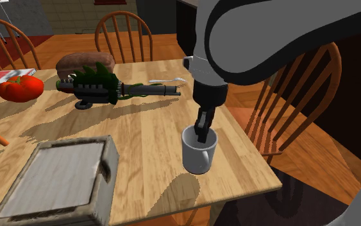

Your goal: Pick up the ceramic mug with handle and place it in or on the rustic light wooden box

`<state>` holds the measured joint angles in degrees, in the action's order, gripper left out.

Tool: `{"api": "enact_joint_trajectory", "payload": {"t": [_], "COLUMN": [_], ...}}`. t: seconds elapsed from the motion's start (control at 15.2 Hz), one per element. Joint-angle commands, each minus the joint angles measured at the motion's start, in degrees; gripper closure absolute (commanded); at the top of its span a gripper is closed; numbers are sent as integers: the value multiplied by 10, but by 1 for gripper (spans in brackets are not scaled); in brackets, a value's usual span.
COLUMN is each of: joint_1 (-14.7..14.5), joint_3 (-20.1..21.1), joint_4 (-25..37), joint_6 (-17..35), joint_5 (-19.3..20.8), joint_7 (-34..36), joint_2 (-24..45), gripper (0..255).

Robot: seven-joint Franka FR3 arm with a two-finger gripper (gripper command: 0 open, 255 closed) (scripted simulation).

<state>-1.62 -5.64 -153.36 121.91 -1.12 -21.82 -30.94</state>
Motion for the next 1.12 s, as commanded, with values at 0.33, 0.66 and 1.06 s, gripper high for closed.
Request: {"api": "enact_joint_trajectory", "payload": {"t": [0.33, 0.66, 1.06], "joint_1": [1, 1, 1], "joint_3": [2, 4, 5], "joint_4": [40, 71, 111], "joint_6": [-61, -104, -153], "joint_5": [2, 2, 2], "joint_7": [3, 6, 9], "joint_2": [-22, -33, -42], "gripper": [255, 255, 255]}}
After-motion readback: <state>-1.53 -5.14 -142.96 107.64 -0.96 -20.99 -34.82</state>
